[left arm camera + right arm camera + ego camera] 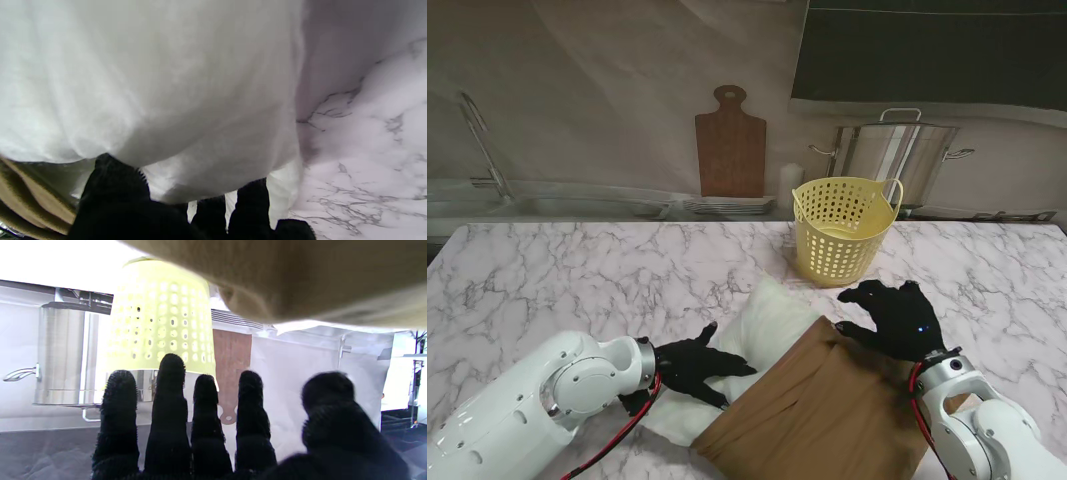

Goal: Remove the pillowcase from the pillow and put it in the laundry basket

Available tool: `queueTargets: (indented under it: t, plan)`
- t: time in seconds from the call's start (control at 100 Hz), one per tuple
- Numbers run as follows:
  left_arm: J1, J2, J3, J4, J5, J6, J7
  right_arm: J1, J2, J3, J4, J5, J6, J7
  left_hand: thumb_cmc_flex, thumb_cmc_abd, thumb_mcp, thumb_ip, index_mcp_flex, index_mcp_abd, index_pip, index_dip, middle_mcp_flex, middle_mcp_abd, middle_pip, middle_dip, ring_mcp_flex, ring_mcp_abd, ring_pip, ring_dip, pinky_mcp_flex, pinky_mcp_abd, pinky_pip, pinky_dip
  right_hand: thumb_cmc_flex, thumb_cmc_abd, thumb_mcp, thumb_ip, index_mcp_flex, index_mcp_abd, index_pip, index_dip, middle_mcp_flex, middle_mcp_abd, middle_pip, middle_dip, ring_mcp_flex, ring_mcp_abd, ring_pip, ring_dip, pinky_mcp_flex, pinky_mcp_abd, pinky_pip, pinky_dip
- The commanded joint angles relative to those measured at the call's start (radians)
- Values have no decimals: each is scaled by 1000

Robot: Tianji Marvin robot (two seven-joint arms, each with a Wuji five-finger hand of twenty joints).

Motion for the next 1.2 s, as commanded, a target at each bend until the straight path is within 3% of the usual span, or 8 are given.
queueTargets:
  t: [0.0, 0.09, 0.23, 0.47, 0.62, 0.7, 0.87, 1.19]
  plan:
    - [8, 11, 15, 36, 13, 17, -45, -50, -2, 13, -34, 12, 14, 4, 36, 58, 10, 4, 109, 59, 110, 80, 77, 10, 66, 54, 11, 24, -2, 8, -12, -11, 1591, 9, -56, 48, -67, 17, -55, 45, -76, 2, -62, 25, -61, -49, -51, 42, -56, -44, -34, 45, -39, -16]
    - [8, 11, 15, 35, 14, 25, -48, -122, -5, 51, -95, 6, 24, 34, 36, 62, 9, 4, 95, 66, 101, 78, 74, 15, 64, 54, 12, 26, -1, 8, -10, -13, 1592, 11, -147, 36, -94, 14, -139, 73, -160, -22, -126, 34, -115, -96, -103, 87, -99, -80, -61, 78, -77, -26]
    - [12, 11, 4, 31, 21, 32, -55, -227, 0, 109, -182, -47, 26, 139, 36, 65, 9, 4, 91, 71, 98, 77, 77, 20, 64, 55, 13, 26, -1, 9, -9, -14, 1593, 13, -316, -124, 102, -17, -254, 68, -271, -15, -224, 24, -168, -135, -165, 92, -132, -114, -81, 106, -130, -25]
    - [37, 13, -38, 22, 31, 37, -74, -251, 14, 118, -197, -109, 28, 284, 37, 62, 8, 4, 84, 67, 95, 75, 78, 24, 61, 56, 13, 29, 0, 9, -9, -14, 1594, 15, -62, -377, 178, 5, -279, 8, -305, -8, -229, -1, -165, -138, -126, 37, -101, -91, -64, 95, -148, -8]
    - [60, 20, -68, 9, 8, 21, -111, -157, 22, 50, -114, -118, 53, 284, 37, 53, 7, 4, 87, 63, 98, 78, 85, 25, 62, 57, 13, 27, -1, 8, -9, -14, 1593, 16, 180, -296, 190, 36, -220, -150, -185, 51, -77, -76, -97, -98, 36, -30, -7, 4, 28, 51, -63, 55]
    - [76, 24, -82, 0, -8, 3, -120, -105, 26, 21, -69, -115, 50, 280, 34, 51, 7, 4, 90, 60, 101, 80, 88, 28, 62, 58, 13, 27, -1, 8, -9, -14, 1592, 16, 184, -275, 311, 10, -209, -207, -158, 47, -25, -107, -81, -92, 71, -45, 14, 30, 52, 28, -31, 70]
    - [128, 22, -133, -42, -10, -44, -105, -12, 31, -25, 10, -99, 21, 226, 40, 52, 11, 5, 123, 58, 117, 89, 106, 34, 66, 62, 24, 24, 3, 10, 0, -16, 1596, 18, 192, -240, 344, -9, -195, -241, -115, 41, -4, -127, -70, -94, 67, -56, 11, 33, 57, -8, -17, 73]
    - [233, -21, -346, -177, 184, -47, 43, 33, 36, -46, 41, -113, -6, 209, 158, 66, 14, 7, 205, 72, 160, 120, 138, 96, 72, 72, 64, 47, 27, 27, 17, 16, 1641, 36, 145, -225, 330, -21, -211, -234, -100, 9, -16, -136, -74, -108, 20, -55, -20, 12, 34, -30, -19, 70]
